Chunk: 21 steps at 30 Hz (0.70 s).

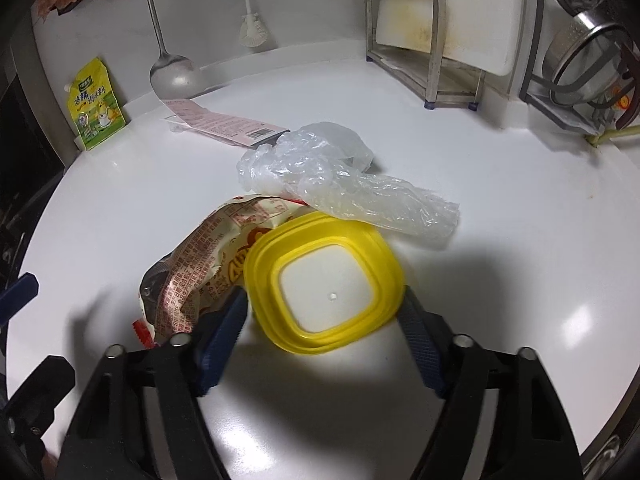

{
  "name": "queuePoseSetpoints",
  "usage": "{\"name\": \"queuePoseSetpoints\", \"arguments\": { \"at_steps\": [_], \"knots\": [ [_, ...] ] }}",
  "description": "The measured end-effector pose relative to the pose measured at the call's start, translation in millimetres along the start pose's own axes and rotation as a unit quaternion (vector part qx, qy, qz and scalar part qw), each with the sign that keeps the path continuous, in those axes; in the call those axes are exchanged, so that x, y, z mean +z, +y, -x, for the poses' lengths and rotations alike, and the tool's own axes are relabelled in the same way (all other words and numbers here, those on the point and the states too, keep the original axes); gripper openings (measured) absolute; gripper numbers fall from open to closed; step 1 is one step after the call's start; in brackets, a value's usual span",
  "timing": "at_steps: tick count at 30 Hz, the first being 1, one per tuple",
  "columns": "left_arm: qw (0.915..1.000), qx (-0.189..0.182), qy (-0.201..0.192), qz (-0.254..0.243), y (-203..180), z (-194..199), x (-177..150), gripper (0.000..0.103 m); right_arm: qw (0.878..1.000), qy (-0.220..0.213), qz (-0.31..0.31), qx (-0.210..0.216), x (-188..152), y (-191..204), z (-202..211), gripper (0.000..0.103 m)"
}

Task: Collect trash
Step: 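Grasp the yellow plastic lid by its rim with the right tool, then grasp the red-and-white snack wrapper with the left tool and lift it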

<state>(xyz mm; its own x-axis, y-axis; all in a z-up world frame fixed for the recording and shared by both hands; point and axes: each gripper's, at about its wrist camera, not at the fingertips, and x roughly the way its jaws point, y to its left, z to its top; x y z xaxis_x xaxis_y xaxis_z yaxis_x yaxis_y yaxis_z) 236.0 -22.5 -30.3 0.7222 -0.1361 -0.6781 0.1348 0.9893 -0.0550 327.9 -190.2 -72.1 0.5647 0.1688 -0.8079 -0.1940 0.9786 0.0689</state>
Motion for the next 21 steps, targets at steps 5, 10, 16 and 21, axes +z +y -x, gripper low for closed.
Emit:
{"name": "queuePoseSetpoints", "arguments": {
  "at_steps": [5,10,16,21],
  "knots": [
    [1.0000,-0.006,0.003,-0.001,-7,-2,3,0.096,1.000,-0.007,-0.013,0.001,-4,-7,6,0.069],
    [0.9999,-0.005,0.000,-0.009,-18,-4,8,0.096,0.999,-0.019,-0.032,-0.007,-16,-23,23,0.069],
    [0.9999,-0.003,0.007,-0.014,-34,-16,16,0.096,0.997,-0.038,-0.063,-0.028,-37,-51,52,0.069],
    [0.9995,-0.017,0.023,-0.015,-50,-28,20,0.096,0.994,-0.060,-0.085,-0.039,-50,-70,77,0.069]
  ]
}}
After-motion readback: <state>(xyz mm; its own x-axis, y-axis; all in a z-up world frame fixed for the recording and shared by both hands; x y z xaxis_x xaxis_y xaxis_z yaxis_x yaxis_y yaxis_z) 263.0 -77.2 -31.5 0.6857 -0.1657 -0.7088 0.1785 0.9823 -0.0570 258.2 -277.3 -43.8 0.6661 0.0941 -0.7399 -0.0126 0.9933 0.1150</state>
